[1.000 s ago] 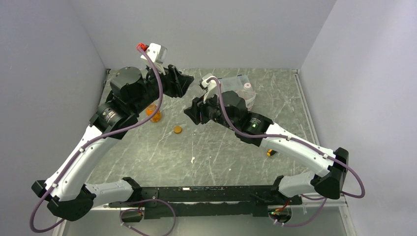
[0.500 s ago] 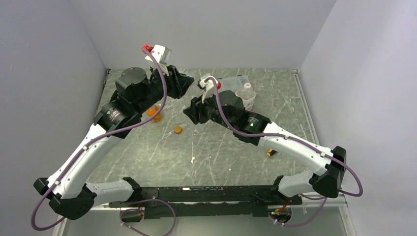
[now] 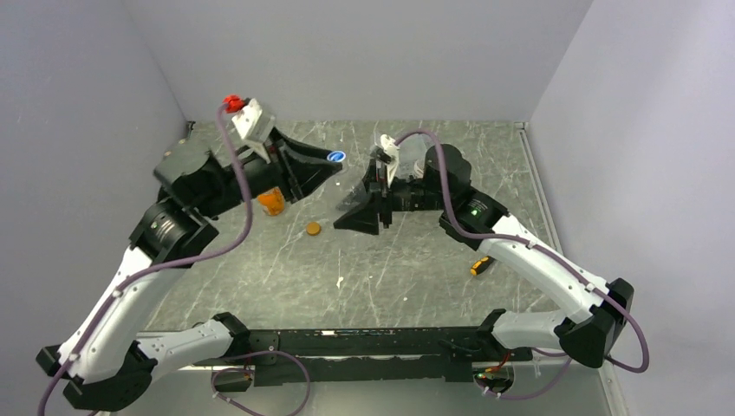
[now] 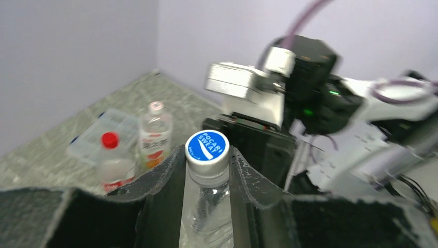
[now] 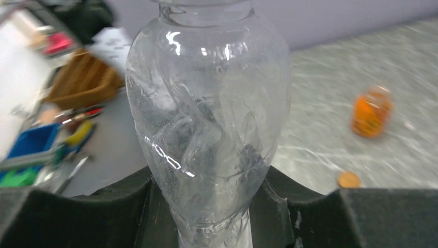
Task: Screw on the bottle caps
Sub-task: Screw the bottle cap onto the plastic bottle.
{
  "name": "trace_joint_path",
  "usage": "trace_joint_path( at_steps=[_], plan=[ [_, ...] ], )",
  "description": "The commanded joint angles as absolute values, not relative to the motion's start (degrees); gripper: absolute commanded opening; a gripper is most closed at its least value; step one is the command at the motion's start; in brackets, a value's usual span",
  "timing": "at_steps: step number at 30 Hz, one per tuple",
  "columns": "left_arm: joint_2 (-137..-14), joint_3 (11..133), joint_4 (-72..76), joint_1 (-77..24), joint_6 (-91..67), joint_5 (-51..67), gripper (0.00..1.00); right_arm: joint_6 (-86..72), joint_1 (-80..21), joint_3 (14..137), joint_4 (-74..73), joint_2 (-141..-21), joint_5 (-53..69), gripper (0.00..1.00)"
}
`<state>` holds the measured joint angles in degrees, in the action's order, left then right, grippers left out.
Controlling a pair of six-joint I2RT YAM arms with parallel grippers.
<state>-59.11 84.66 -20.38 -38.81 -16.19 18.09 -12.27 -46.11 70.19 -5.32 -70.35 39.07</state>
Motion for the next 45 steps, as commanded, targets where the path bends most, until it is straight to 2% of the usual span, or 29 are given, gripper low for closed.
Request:
trace_joint_path(
  at_steps=[1,6,9,14,17,20,25,30,37,45],
  plan=[
    [-55.99,84.64,-19.27,-38.98,-16.44,40.8,0.0,-18.45,-45.62,71.45,9.32,-68.15,65.11,0.05],
    [-55.65,84.34,-15.43,-38.98,-19.19,50.01,0.0,-27.16,-45.72,70.8,20.36,-68.49,73.92,0.06],
    [-55.45,85.28,-16.52,-38.96,-18.51,47.8,0.08,-23.42,-45.73,72.64,13.98,-68.43,73.37,0.06],
    [-54.08,86.82,-20.03,-39.0,-16.29,36.67,0.58,-13.95,-45.71,74.79,0.59,-67.76,64.64,0.06],
    [-53.36,87.53,-21.49,-39.02,-14.94,31.78,0.71,-11.64,-45.73,74.48,-4.51,-67.03,54.44,0.07],
    [-53.82,88.79,-23.67,-39.02,-13.89,27.77,0.77,-10.86,-45.91,74.24,-7.38,-66.79,42.81,0.08],
    [-56.55,90.05,-24.84,-39.0,-13.56,18.73,0.81,-10.45,-49.24,74.53,-9.6,-67.72,22.69,0.08],
    [-58.92,89.57,-23.19,-38.97,-14.09,9.67,0.82,-10.93,-52.82,75.24,-9.24,-69.43,10.44,0.08],
    [-61.43,88.0,-19.31,-39.02,-15.53,3.76,0.78,-10.2,-56.53,77.17,-8.72,-72.94,2.19,0.08],
    [-62.94,86.58,-19.3,-39.02,-16.98,0.13,0.63,-10.39,-57.3,77.72,-8.15,-74.66,-1.5,0.07]
  ],
)
